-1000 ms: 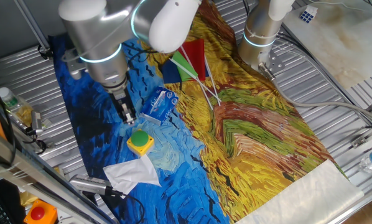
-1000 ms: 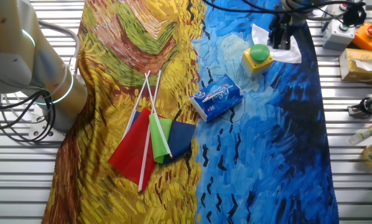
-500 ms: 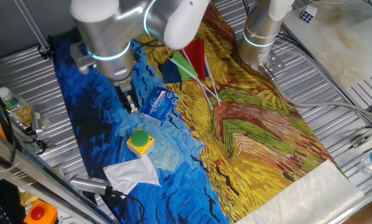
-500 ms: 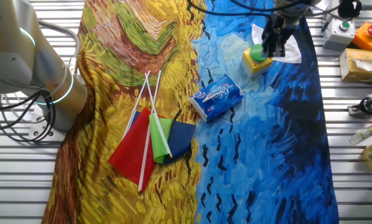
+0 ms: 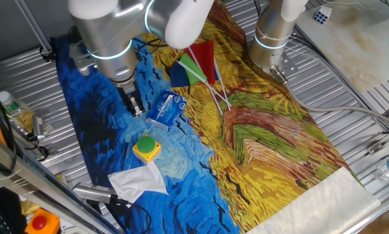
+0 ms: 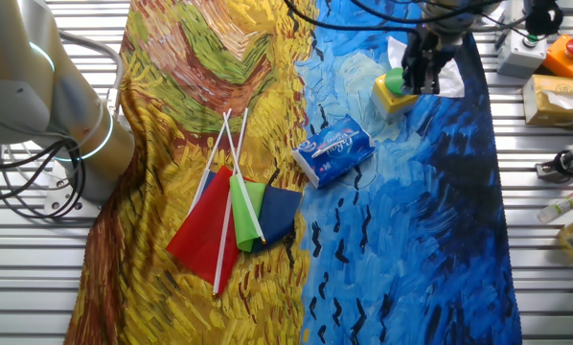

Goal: Pull out a napkin

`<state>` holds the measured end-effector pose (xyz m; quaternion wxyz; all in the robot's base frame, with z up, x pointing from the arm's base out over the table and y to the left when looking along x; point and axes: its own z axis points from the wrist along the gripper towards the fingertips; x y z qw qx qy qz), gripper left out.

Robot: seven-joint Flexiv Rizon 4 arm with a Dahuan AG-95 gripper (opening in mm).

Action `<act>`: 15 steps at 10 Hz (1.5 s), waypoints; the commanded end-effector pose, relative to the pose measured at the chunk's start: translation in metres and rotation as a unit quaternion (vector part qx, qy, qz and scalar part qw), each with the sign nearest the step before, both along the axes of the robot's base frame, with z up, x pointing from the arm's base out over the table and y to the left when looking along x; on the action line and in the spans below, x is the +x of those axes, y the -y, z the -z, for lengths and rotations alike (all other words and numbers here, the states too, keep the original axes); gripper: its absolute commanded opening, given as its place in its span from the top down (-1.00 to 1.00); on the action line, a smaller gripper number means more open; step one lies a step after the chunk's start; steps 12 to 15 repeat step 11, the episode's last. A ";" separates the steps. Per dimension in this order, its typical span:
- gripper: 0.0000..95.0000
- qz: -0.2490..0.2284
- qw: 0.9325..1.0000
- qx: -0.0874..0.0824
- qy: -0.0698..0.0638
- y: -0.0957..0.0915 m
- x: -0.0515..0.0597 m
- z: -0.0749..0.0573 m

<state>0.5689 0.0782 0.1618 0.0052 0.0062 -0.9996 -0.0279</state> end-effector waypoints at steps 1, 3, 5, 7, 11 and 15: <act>1.00 -0.008 1.000 -0.001 0.001 0.000 -0.003 -0.001; 1.00 -0.012 1.000 0.000 0.002 0.000 -0.003 -0.001; 1.00 -0.008 1.000 0.005 0.003 0.000 -0.003 -0.001; 1.00 -0.007 1.000 0.007 0.004 0.000 -0.003 -0.001; 1.00 -0.008 1.000 0.008 0.004 0.000 -0.003 -0.001; 1.00 -0.008 1.000 0.008 0.004 0.000 -0.003 -0.001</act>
